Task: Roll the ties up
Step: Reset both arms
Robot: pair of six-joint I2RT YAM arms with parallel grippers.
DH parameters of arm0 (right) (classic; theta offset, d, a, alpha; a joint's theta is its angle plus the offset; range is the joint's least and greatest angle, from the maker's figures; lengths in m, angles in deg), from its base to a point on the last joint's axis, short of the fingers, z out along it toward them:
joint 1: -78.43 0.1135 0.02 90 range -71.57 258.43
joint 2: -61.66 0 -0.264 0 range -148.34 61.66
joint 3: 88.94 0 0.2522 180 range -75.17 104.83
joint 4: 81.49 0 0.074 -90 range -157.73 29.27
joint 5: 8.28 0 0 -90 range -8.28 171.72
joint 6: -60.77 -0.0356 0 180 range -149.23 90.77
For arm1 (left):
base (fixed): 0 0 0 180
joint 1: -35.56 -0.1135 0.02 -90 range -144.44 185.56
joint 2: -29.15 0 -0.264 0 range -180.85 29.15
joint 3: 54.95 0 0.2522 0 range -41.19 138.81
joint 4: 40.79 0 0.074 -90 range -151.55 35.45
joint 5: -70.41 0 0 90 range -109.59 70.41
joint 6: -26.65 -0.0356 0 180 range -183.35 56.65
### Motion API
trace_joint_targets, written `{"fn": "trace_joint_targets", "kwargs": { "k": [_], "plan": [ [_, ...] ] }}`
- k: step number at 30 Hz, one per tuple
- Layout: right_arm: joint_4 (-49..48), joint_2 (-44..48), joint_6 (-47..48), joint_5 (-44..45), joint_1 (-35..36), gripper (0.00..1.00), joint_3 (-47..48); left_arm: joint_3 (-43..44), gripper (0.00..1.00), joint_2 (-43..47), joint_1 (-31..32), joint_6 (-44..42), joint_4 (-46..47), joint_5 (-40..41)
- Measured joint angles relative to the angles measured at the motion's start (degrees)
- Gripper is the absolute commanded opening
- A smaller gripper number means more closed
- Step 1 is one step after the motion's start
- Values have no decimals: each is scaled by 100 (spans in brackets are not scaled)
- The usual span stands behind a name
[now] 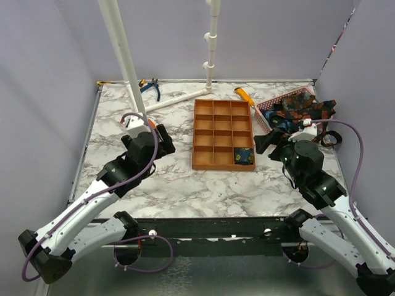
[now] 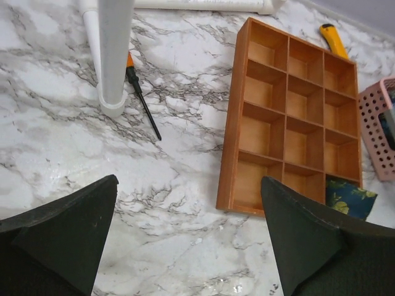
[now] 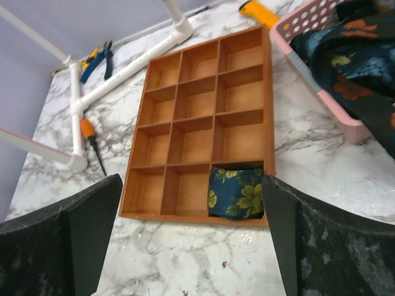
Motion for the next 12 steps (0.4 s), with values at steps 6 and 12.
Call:
{"fn": "trace_joint_targets", "kwargs": {
  "k": [6, 12],
  "plan": [
    [-304, 348, 450, 1180, 0, 100, -260, 9, 99, -431, 4, -879, 269, 258],
    [-57, 518, 693, 1650, -7, 99, -247, -323, 99, -323, 0, -1102, 387, 518]
  ]
}}
